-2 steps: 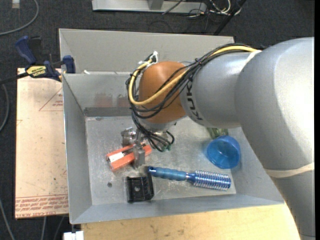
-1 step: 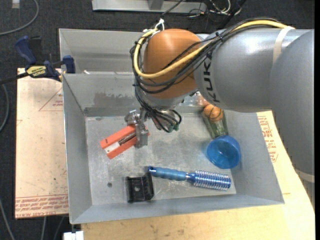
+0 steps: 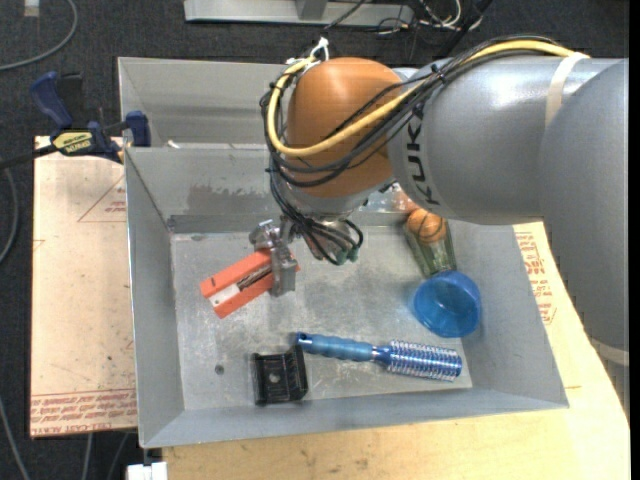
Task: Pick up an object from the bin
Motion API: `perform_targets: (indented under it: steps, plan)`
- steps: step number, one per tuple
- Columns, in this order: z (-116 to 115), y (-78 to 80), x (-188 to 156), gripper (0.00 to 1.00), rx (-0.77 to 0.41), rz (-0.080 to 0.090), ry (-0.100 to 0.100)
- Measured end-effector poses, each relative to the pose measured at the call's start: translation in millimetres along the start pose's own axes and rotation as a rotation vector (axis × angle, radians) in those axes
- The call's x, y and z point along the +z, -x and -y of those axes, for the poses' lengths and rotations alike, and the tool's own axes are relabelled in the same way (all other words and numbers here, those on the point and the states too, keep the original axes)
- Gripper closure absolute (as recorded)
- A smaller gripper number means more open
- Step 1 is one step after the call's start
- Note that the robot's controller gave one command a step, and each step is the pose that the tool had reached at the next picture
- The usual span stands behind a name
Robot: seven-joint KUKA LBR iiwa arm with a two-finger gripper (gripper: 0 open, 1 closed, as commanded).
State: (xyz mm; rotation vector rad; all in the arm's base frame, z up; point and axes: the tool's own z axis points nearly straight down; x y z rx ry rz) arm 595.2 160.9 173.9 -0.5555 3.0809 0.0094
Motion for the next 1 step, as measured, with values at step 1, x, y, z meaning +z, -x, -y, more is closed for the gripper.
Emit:
perform_targets:
  steps: [1]
  plan:
    - [5.3, -8.2, -157.3, 1.0, 0.007, 0.007, -0.001]
